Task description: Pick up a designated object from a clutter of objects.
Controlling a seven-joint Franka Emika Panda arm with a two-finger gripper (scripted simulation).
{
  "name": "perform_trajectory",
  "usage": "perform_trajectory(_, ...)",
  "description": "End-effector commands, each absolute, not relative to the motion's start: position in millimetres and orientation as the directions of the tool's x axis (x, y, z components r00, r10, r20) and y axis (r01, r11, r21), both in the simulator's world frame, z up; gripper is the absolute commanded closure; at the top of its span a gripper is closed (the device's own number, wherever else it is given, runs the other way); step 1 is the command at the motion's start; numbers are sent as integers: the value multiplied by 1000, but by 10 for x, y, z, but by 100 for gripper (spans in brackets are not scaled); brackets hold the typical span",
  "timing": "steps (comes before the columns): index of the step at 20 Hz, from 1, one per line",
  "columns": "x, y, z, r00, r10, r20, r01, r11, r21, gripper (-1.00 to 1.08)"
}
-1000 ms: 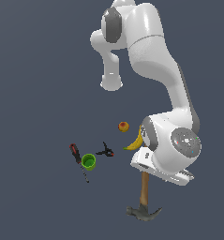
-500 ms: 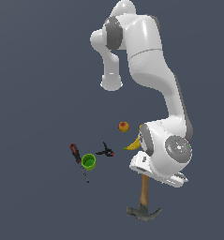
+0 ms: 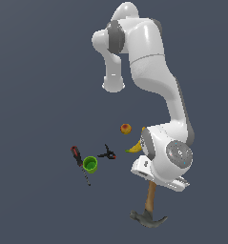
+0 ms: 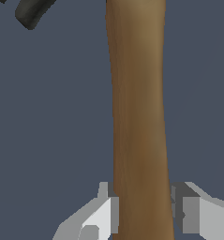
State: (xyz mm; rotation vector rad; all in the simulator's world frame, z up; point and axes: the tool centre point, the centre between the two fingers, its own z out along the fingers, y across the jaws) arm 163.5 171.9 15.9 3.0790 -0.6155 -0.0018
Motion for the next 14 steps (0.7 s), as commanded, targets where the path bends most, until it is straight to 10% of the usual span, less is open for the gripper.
perform_trajectory(1, 1637, 1739, 167, 924, -382, 0, -382, -924, 0, 108)
perform_trajectory(14, 1602, 1682, 210, 923, -384, -1, -384, -923, 2, 108)
